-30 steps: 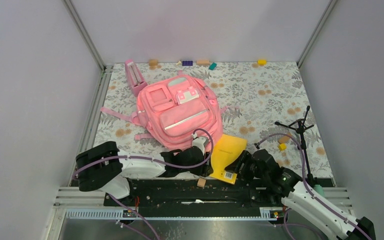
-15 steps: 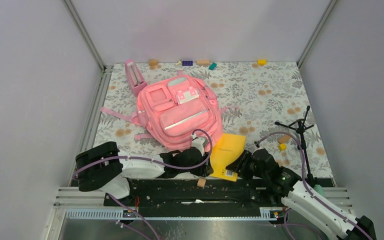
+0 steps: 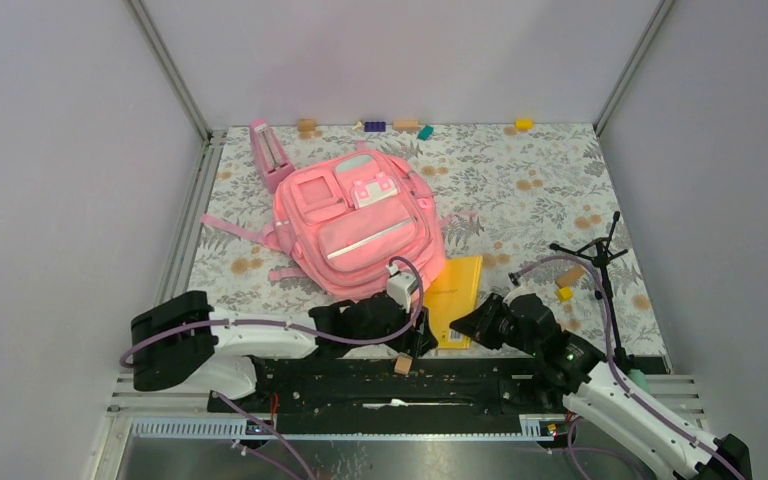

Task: Pack the student bag
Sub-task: Pick up the book from the center of the board.

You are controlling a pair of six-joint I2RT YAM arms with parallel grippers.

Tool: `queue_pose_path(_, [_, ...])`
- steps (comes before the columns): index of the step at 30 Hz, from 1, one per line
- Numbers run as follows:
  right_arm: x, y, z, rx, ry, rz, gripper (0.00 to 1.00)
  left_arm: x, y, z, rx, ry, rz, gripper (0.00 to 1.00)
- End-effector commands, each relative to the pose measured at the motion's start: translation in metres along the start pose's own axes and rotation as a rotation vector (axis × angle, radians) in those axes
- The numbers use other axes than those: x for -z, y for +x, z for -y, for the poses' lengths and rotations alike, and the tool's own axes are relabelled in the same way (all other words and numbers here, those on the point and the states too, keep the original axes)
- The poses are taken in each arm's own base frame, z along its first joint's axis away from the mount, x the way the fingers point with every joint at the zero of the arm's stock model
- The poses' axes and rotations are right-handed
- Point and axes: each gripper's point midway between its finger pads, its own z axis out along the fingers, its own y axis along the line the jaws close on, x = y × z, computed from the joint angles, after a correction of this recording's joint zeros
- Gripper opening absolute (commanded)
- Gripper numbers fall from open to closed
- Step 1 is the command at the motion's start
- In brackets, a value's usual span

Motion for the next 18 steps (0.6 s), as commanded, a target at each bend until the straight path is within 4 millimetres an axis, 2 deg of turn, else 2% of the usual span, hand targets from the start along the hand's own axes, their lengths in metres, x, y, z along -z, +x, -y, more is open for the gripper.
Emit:
queue_pose_path(1, [0.019,-0.036,-0.05,0.104,-0.128,0.152,0.0,0.021,-0.048,0.037,-0.088,0.102,0.134,0.72])
queue_pose_path(3, [0.027,-0.045,-0.043,0.161,-0.061,0.192,0.0,0.033,-0.061,0.04,-0.135,0.089,0.164,0.76])
queue_pose_path(5, [0.038,-0.058,-0.046,0.218,-0.025,0.246,0.0,0.048,-0.075,0.038,-0.193,0.045,0.189,0.81])
queue_pose_path(8, [0.053,-0.077,-0.05,0.28,0.011,0.337,0.0,0.073,-0.1,0.025,-0.304,-0.07,0.204,0.93])
queue_pose_path(11, [0.064,-0.092,-0.057,0.317,0.022,0.403,0.0,0.097,-0.116,0.011,-0.39,-0.135,0.131,0.97])
queue_pose_path(15, [0.071,-0.105,-0.07,0.397,0.041,0.439,0.0,0.118,-0.124,-0.029,-0.453,-0.262,0.009,0.99])
queue_pose_path(18, [0.07,-0.114,-0.074,0.459,0.095,0.446,0.0,0.125,-0.145,-0.052,-0.451,-0.33,-0.003,0.99])
